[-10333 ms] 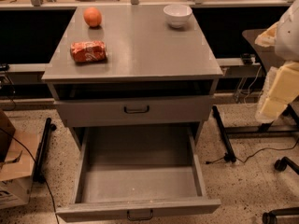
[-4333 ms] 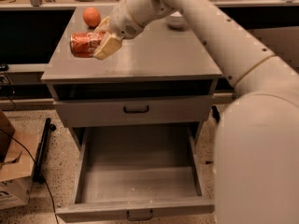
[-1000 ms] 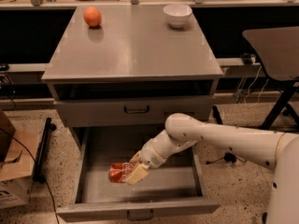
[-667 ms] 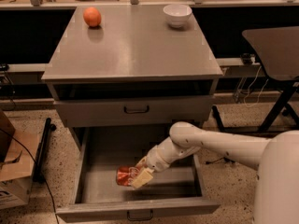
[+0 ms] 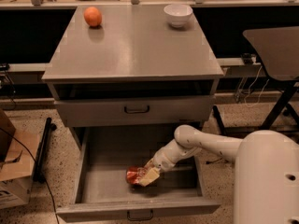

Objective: Place coke can into middle drawer

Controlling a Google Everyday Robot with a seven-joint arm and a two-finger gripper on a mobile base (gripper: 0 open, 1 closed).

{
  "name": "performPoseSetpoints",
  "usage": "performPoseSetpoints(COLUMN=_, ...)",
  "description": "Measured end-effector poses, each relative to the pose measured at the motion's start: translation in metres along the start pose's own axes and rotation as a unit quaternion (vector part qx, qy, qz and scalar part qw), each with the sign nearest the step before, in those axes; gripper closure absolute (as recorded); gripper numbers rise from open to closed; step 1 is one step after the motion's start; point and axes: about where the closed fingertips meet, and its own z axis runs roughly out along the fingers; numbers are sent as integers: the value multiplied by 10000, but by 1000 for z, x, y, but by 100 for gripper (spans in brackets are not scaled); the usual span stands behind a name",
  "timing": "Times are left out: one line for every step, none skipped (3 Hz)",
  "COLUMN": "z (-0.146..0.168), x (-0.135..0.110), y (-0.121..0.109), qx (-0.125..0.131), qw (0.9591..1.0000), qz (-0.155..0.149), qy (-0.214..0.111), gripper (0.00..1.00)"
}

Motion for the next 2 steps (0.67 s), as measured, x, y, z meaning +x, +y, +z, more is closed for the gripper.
performPoseSetpoints(z=-1, x=0, y=-4, qx=31, qw=10000, qz=14, qy=-17, gripper=20)
performPoseSetpoints(z=-1, x=0, y=-4, qx=31, qw=10000, qz=14, qy=-17, gripper=0)
